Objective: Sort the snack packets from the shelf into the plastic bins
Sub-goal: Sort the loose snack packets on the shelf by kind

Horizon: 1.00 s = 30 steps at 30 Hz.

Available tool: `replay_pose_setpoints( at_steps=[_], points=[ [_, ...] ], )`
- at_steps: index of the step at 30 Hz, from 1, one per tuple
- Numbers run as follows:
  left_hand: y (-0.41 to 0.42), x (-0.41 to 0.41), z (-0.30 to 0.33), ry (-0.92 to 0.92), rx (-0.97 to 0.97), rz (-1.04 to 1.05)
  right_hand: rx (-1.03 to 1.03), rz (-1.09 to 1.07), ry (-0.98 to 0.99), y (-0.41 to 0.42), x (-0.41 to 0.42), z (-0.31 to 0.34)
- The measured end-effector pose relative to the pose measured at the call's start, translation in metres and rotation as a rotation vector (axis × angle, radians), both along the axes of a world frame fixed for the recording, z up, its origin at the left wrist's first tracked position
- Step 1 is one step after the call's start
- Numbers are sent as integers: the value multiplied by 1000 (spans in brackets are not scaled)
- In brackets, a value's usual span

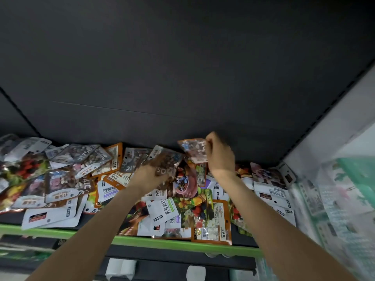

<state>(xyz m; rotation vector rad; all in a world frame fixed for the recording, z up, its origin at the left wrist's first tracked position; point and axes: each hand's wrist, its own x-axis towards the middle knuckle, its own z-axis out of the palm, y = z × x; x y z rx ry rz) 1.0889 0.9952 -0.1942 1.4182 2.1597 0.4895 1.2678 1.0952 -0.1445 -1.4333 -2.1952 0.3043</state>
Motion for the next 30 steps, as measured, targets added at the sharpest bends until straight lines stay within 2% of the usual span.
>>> replay_pose_setpoints(
  at_steps=[2,5,7,9,11,13,15,18,22,24,26,30],
  points=[
    [-2,-1,5,-152,86,169,-133,162,-77,-17,-22,-17],
    [-6,-5,7,-207,260,286,-349,411,-129,-36,-36,-51],
    [-7,-7,5,-157,309,221,-462,464,-126,-39,-30,-61],
    [-3,-8,-5,1,332,62,-465,493,-83,-38,-18,-64],
    [3,-2,-9,156,367,-76,-407,454,-59,-34,-1,-66],
    [11,9,-12,300,392,-234,-350,318,-87,-25,20,-71],
    [19,19,-17,419,281,-379,-323,155,-206,-16,46,-78],
    [25,19,-25,551,133,-408,-310,7,-429,-7,79,-85],
    [20,8,-25,630,77,-307,-443,-74,-455,-6,97,-90],
    [19,8,-18,572,-12,-180,-466,-64,-493,-9,101,-91],
    [29,18,-10,561,-4,-117,-450,-54,-511,-9,102,-89],
    [67,52,-10,416,63,-311,-463,-41,-499,-4,98,-83]
  ],
)
